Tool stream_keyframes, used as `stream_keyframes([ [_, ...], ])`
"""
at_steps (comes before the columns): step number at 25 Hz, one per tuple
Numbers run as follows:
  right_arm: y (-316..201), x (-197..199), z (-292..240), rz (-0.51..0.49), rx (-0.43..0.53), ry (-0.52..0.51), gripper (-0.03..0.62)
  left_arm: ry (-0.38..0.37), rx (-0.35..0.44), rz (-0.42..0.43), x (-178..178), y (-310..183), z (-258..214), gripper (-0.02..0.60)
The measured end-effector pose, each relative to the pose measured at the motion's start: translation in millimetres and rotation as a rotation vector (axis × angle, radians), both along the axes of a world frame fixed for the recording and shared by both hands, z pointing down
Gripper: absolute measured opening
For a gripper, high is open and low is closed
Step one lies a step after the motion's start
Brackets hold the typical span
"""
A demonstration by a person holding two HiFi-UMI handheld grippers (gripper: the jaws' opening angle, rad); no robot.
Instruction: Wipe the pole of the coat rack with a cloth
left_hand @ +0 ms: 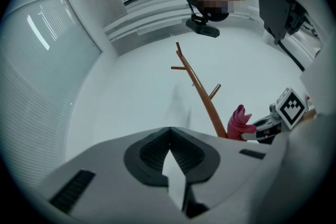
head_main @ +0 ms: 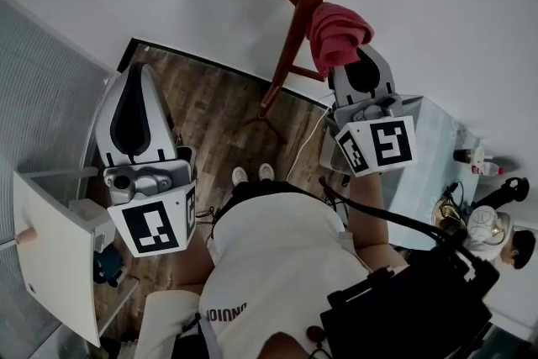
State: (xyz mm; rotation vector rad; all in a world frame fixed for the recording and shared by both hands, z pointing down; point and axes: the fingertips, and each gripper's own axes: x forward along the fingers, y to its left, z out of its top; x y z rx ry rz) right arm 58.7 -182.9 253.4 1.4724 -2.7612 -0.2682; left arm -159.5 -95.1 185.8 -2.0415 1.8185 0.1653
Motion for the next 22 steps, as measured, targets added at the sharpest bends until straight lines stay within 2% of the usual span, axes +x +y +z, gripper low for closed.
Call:
stream_keyframes([
  [22, -5.9, 9.3, 71.0, 0.006, -0.175, 0.083, 0.046, 0.007, -0.025, -0.004, 0.6, -2.4, 9.6, 0.014],
])
